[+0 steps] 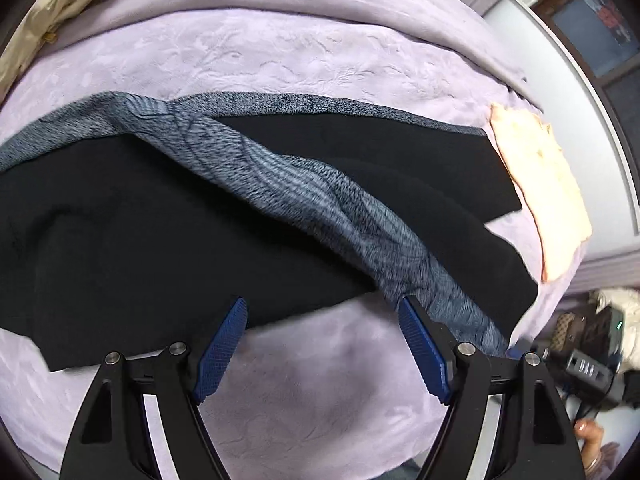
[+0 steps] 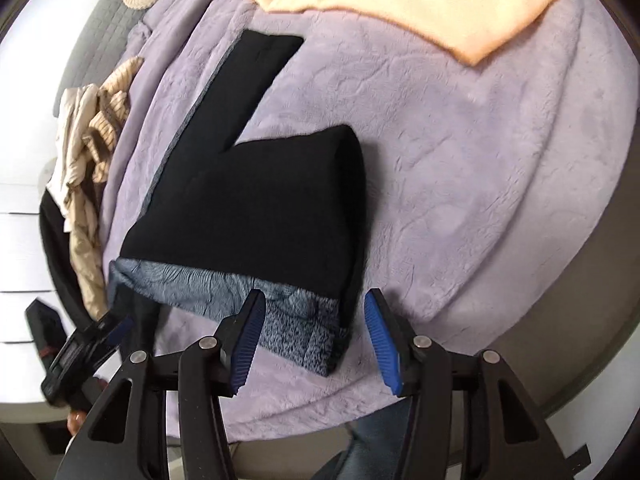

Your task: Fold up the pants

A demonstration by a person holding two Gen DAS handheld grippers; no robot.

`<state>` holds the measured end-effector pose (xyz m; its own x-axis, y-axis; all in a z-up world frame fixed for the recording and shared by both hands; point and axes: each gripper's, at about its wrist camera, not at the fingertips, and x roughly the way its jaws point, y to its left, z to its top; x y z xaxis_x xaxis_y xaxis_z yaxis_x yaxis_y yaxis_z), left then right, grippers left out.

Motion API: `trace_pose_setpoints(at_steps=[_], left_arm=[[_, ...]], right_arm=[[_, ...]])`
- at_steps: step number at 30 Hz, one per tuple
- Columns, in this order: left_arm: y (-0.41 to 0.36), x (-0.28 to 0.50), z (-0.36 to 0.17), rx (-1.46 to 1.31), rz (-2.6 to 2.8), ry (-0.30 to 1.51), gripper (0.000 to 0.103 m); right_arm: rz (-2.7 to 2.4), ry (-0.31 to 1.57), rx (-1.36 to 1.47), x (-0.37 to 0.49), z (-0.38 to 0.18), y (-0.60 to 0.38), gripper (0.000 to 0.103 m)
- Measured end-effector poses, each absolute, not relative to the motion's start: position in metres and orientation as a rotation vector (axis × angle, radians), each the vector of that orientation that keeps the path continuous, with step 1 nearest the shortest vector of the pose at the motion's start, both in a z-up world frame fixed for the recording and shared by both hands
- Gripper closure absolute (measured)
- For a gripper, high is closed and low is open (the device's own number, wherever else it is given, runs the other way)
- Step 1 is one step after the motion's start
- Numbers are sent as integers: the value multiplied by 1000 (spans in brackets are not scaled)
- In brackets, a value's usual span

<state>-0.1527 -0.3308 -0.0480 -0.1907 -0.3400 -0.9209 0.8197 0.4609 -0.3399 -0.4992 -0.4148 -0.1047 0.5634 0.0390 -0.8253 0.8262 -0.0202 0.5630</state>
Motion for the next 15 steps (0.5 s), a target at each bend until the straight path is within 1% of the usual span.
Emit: trace_pose_setpoints(at_steps=[3, 8, 9, 10, 11, 12, 13, 15], left_arm=[[-342, -153, -60, 434, -1092, 1434, 24], [-351, -163, -73, 447, -1066, 1432, 24], [-352, -164, -74, 446, -1065, 1431, 24], [-353, -166, -72, 439, -1070, 1432, 31], [-359, -168, -71, 427, -1080, 1444, 45], [-362, -169, -67, 411, -1090, 1465, 47], [-364, -168, -63, 394, -1097, 1474, 47], [-376, -168, -47, 385, -1087, 1441, 47]], right_arm=[[-675, 808, 1498, -501, -118, -422, 47], [-525, 789, 1610, -504, -135, -433, 48], [-478, 777, 1648, -505, -138, -433, 67], [-422, 751, 1690, -504, -139, -434, 91], [-381, 709, 1726, -504, -136, -435, 91], [-361, 676, 1736, -502, -129, -439, 91], [-341, 644, 1736, -500, -120, -445, 91], [-311, 588, 1719, -492, -98, -466, 91]])
